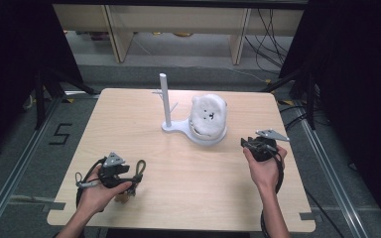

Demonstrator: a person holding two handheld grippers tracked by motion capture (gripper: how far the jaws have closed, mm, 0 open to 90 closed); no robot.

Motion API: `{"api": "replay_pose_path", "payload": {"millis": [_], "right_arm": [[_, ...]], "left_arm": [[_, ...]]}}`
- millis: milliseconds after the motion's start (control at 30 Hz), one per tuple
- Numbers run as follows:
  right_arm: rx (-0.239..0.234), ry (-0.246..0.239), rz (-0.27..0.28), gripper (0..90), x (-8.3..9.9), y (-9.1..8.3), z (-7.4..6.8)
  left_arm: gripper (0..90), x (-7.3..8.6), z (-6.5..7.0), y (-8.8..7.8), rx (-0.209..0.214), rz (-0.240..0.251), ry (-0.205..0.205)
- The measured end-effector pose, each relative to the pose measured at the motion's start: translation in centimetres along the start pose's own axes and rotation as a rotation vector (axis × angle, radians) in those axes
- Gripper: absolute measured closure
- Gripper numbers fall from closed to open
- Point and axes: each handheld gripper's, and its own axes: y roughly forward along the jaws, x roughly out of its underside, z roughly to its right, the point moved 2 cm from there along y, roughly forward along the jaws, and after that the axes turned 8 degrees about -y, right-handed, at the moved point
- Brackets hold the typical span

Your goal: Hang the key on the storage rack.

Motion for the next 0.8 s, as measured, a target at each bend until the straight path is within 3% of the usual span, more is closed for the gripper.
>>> {"api": "replay_pose_path", "payload": {"millis": [67, 133, 267, 300, 500, 567, 700, 733, 800], "right_arm": [[0.006, 0.004, 0.001, 68.5, 0.4, -0.1, 0.1], [0.014, -0.013, -0.031, 67.7, 0.7, -0.1, 0.1], [0.014, -0.012, -0.04, 66.4, 0.9, -0.3, 0.1], [0.012, -0.011, -0.041, 66.1, 0.9, -0.3, 0.1], [0.0, -0.01, -0.053, 65.5, 1.0, -0.2, -0.2], [-0.007, -0.008, -0.057, 65.4, 1.0, -0.2, -0.3], [-0.007, -0.007, -0.046, 65.2, 1.0, -0.1, -0.2], [-0.013, -0.003, -0.043, 65.2, 1.0, -0.2, -0.2], [-0.008, -0.004, -0.047, 64.9, 1.0, -0.3, -0.2]], "left_arm": [[35.2, -0.5, -0.1, -0.1, 0.008, -0.035, -0.003], [35.5, -0.9, -0.2, 0.1, 0.013, -0.048, -0.039], [36.4, -1.8, -0.5, -0.1, 0.028, -0.126, -0.075], [36.4, -2.0, -0.7, -0.3, 0.025, -0.169, -0.065], [38.0, -2.7, -0.8, 0.6, -0.001, -0.278, -0.066], [38.8, -2.8, -0.8, 1.0, -0.003, -0.334, -0.057], [40.0, -2.9, -0.5, 2.1, -0.016, -0.377, -0.067], [40.1, -2.9, -0.3, 2.3, -0.019, -0.382, -0.094], [40.9, -2.9, -0.2, 2.6, -0.028, -0.395, -0.097]]}}
